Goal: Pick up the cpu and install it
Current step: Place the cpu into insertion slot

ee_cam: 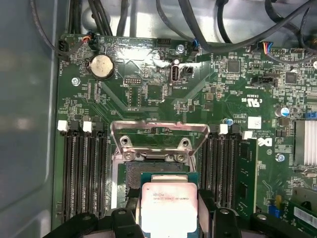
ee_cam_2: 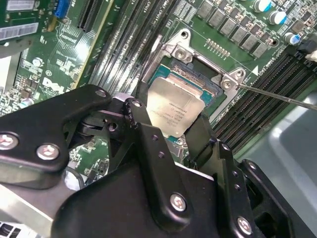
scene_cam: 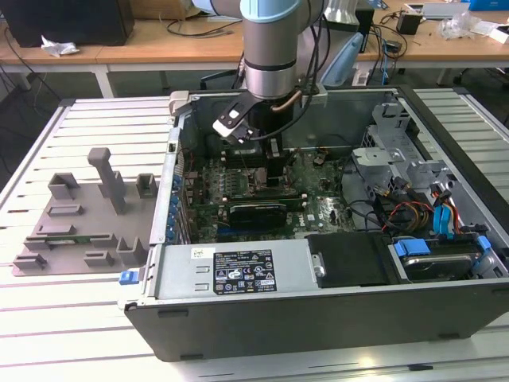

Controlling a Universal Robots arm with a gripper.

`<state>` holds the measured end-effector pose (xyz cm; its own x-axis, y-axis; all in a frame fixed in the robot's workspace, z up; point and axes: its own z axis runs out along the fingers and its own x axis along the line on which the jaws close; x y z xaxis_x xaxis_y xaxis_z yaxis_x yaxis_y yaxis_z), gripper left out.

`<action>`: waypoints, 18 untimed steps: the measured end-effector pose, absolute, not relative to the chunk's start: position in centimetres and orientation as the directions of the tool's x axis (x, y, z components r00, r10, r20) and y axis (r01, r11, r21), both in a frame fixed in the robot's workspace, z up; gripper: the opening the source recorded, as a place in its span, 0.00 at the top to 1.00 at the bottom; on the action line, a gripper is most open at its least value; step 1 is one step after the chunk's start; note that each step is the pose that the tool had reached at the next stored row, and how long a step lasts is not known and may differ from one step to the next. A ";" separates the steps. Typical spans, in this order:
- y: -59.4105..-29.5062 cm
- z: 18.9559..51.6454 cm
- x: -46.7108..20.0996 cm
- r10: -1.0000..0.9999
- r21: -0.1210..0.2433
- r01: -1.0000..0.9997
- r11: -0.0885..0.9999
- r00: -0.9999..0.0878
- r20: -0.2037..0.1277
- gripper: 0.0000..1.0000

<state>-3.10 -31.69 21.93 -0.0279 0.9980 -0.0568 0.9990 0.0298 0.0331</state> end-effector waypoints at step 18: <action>-30.9 19.9 -2.9 0.999 0.017 1.000 0.008 -0.007 -0.050 0.45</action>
